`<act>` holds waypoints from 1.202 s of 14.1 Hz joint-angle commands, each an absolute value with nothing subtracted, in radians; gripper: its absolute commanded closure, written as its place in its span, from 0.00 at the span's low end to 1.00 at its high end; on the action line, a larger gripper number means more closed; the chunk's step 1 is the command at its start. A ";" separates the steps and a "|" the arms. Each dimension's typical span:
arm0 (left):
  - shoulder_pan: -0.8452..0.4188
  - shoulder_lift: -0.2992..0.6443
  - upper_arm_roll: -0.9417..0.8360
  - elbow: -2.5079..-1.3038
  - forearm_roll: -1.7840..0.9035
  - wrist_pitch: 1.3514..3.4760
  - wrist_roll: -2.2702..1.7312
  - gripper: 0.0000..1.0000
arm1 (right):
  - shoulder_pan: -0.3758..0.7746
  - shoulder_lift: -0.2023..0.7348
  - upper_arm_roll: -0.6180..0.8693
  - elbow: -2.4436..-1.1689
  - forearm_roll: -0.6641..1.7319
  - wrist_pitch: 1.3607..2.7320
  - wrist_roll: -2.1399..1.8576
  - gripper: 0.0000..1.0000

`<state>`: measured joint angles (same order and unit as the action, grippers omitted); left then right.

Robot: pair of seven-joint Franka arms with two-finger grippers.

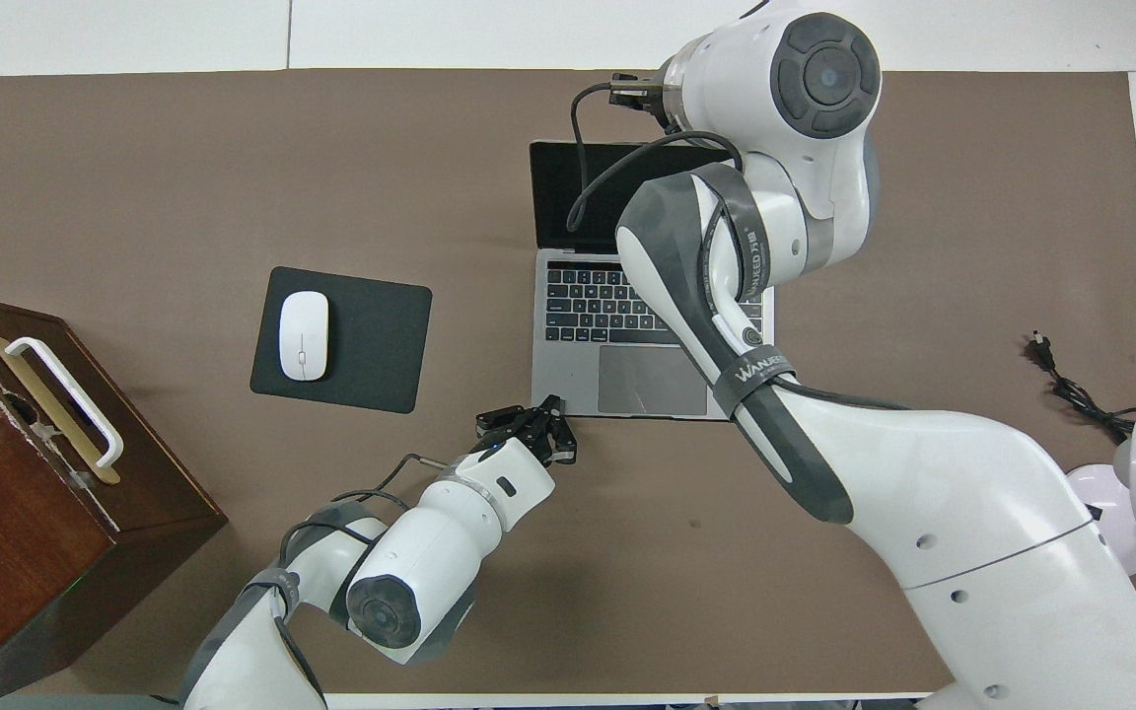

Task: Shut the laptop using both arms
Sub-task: 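Push the screen down toward the keyboard with the right gripper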

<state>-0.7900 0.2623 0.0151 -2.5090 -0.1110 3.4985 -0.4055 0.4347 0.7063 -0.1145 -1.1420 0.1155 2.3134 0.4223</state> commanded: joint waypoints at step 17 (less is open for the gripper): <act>-0.779 0.345 0.014 -2.480 -0.114 3.504 -0.390 1.00 | 0.394 0.652 -0.072 -1.277 0.377 1.838 0.440 1.00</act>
